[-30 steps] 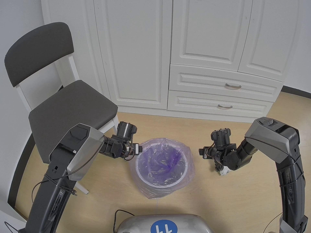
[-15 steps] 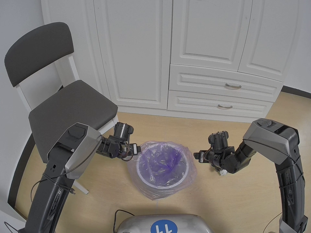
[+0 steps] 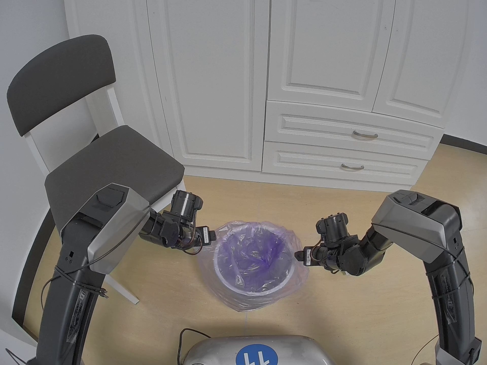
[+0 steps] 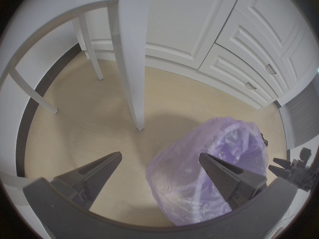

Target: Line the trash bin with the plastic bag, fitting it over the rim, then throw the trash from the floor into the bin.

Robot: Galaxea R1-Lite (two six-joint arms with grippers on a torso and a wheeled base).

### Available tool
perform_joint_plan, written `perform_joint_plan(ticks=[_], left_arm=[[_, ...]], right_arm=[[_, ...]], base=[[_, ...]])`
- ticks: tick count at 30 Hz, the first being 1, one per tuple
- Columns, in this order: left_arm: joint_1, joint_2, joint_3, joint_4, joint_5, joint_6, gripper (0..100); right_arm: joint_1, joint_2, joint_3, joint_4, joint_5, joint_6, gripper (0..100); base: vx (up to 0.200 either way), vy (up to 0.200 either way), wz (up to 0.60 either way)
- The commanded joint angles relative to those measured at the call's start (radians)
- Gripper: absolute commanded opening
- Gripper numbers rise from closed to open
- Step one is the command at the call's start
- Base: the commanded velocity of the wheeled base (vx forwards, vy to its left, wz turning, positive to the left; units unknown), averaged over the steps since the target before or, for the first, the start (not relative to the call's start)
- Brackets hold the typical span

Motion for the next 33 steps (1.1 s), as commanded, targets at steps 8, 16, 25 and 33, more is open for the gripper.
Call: perform_joint_plan(ticks=[8,16,25,33], left_arm=[[0.039,-0.069,0.251,-0.159,-0.004,0.071,100],[0.062,0.0,0.08,-0.075,0.004,0.161,100],[0.121,0.075,-0.01,-0.025,-0.126,0.437,100],[0.113,0.138,-0.11,-0.015,-0.203,0.526,100]], right_arm=[[-0.012,0.048,-0.217,0.255,0.025,0.0,100],[-0.012,0.076,-0.291,0.271,0.022,-0.012,100],[-0.026,0.085,-0.338,0.32,0.025,-0.031,100],[-0.032,0.09,-0.344,0.317,0.065,-0.024,100]], base=[[0.0,0.0,0.0],[0.0,0.0,0.0],[0.0,0.0,0.0],[0.0,0.0,0.0]])
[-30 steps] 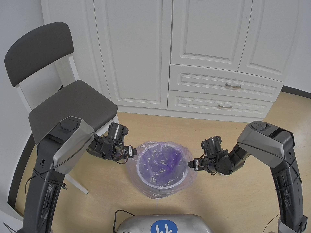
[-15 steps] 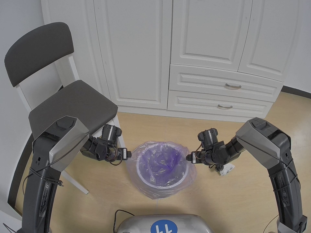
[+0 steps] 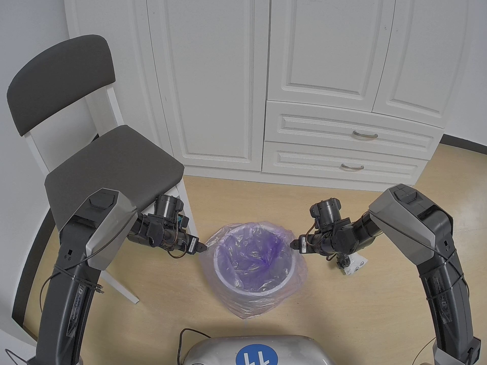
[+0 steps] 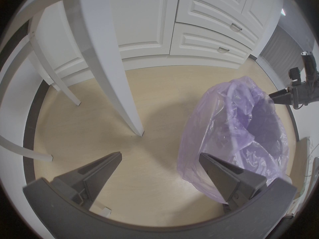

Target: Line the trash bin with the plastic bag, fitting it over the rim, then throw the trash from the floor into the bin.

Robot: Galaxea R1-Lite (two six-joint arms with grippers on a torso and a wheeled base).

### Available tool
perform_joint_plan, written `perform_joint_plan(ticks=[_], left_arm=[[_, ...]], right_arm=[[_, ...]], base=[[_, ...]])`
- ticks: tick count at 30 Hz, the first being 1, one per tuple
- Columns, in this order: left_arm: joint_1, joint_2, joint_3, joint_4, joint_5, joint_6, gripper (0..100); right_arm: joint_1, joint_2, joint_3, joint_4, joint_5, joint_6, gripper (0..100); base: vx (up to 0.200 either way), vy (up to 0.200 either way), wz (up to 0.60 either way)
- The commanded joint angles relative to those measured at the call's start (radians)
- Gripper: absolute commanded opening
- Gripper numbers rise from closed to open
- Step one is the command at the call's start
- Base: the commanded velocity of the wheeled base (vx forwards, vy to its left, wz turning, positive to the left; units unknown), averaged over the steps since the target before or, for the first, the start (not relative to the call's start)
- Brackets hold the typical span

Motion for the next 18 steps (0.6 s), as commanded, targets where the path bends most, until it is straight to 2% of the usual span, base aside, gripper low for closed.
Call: perform_joint_plan(ticks=[1,7,14,18], left_arm=[[-0.001,0.083,-0.101,0.025,-0.01,0.009,100],[-0.019,0.173,-0.271,0.131,-0.01,0.009,100],[-0.026,0.196,-0.272,0.142,-0.067,0.014,100],[-0.026,0.198,-0.272,0.142,-0.071,0.015,100]], right_arm=[[-0.006,0.009,-0.013,0.0,0.01,0.001,100],[-0.014,0.017,-0.033,0.005,0.03,0.001,100],[-0.017,0.02,-0.072,0.077,0.048,0.002,100],[-0.017,0.021,-0.077,0.085,0.048,0.01,100]], base=[[0.0,0.0,0.0],[0.0,0.0,0.0],[0.0,0.0,0.0],[0.0,0.0,0.0]])
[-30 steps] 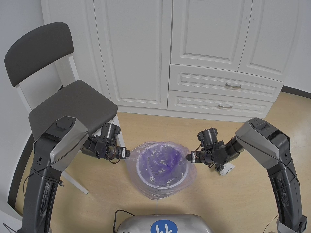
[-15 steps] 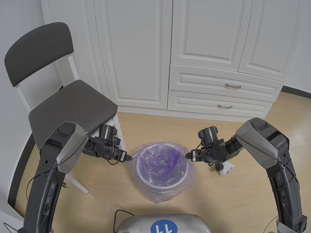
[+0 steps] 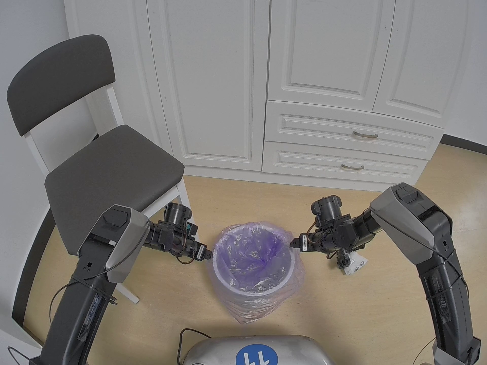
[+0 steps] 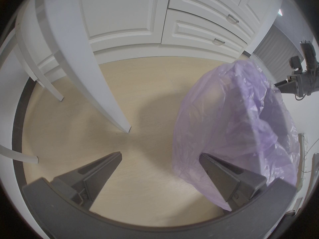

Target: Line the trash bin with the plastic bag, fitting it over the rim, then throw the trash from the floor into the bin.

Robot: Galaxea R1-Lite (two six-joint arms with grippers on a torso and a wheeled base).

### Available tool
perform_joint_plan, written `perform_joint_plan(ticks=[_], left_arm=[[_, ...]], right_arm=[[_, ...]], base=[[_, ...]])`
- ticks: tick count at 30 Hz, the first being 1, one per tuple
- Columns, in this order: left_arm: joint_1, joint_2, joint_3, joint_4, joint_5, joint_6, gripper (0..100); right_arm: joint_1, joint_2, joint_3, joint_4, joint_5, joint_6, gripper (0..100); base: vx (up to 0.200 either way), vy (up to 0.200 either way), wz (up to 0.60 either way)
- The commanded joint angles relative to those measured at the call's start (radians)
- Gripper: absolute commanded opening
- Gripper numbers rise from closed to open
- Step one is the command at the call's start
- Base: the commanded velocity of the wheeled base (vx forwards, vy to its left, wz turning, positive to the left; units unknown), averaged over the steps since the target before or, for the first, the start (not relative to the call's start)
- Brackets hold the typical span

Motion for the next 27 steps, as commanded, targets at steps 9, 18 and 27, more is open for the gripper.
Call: perform_joint_plan(ticks=[9,18,27], left_arm=[[-0.002,0.006,-0.004,0.004,0.08,0.029,100],[0.009,-0.256,0.318,-0.047,0.078,0.028,100],[0.009,-0.407,0.723,-0.284,0.078,0.037,100]], right_arm=[[0.011,0.002,-0.009,0.046,-0.001,-0.005,100],[0.054,0.061,-0.193,0.188,-0.006,-0.081,100],[0.042,0.2,-0.392,0.213,-0.027,-0.104,100]], base=[[0.0,0.0,0.0],[0.0,0.0,0.0],[0.0,0.0,0.0]])
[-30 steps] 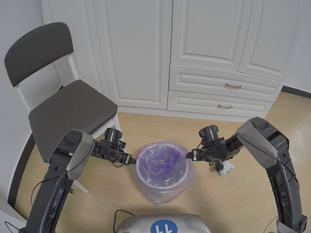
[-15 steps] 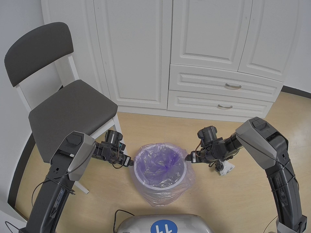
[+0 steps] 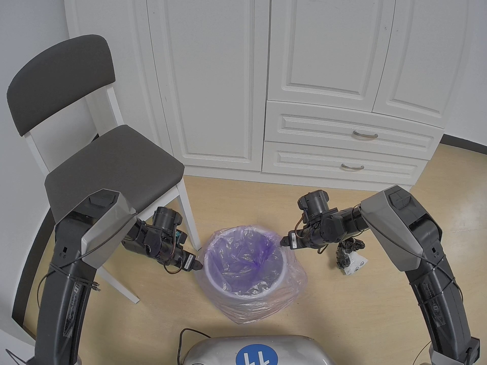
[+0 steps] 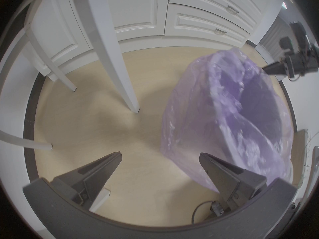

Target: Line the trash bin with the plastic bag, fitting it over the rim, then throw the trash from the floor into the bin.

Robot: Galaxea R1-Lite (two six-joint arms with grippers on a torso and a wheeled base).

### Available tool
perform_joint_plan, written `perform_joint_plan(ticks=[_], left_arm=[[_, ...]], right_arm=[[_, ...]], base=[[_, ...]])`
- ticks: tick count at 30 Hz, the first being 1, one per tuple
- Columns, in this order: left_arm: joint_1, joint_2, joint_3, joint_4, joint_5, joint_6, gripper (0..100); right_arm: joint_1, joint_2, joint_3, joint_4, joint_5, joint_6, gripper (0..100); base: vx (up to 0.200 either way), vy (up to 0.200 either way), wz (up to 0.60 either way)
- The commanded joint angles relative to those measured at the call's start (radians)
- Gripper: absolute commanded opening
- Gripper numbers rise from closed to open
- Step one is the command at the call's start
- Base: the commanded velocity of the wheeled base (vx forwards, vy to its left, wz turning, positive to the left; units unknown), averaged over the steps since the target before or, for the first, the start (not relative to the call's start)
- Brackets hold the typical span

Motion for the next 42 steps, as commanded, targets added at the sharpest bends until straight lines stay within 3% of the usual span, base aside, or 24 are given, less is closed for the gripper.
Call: perform_joint_plan(ticks=[1,11,13,23,28,35,42], left_arm=[[0.004,-0.194,0.303,-0.165,0.0,0.006,100],[0.01,-0.244,0.403,-0.185,0.004,0.008,100],[0.019,-0.259,0.436,-0.213,-0.002,0.006,100],[0.043,-0.188,0.455,-0.331,-0.023,0.06,100],[0.048,-0.153,0.33,-0.288,-0.071,0.065,100],[0.048,-0.083,0.024,0.042,-0.072,0.186,100],[0.051,0.022,-0.246,0.226,-0.072,0.25,100]], right_arm=[[-0.004,0.139,-0.168,0.022,-0.012,-0.029,100],[-0.03,0.127,-0.168,-0.02,-0.015,-0.013,100],[-0.052,0.049,-0.154,-0.013,-0.042,0.019,100],[-0.063,-0.206,0.262,-0.075,-0.104,0.04,100],[-0.072,-0.264,0.456,-0.285,-0.107,0.056,100],[-0.044,-0.278,0.674,-0.595,-0.098,0.05,100],[-0.032,-0.25,0.673,-0.635,-0.073,0.048,100]], base=[[0.0,0.0,0.0],[0.0,0.0,0.0],[0.0,0.0,0.0],[0.0,0.0,0.0],[0.0,0.0,0.0],[0.0,0.0,0.0],[0.0,0.0,0.0]])
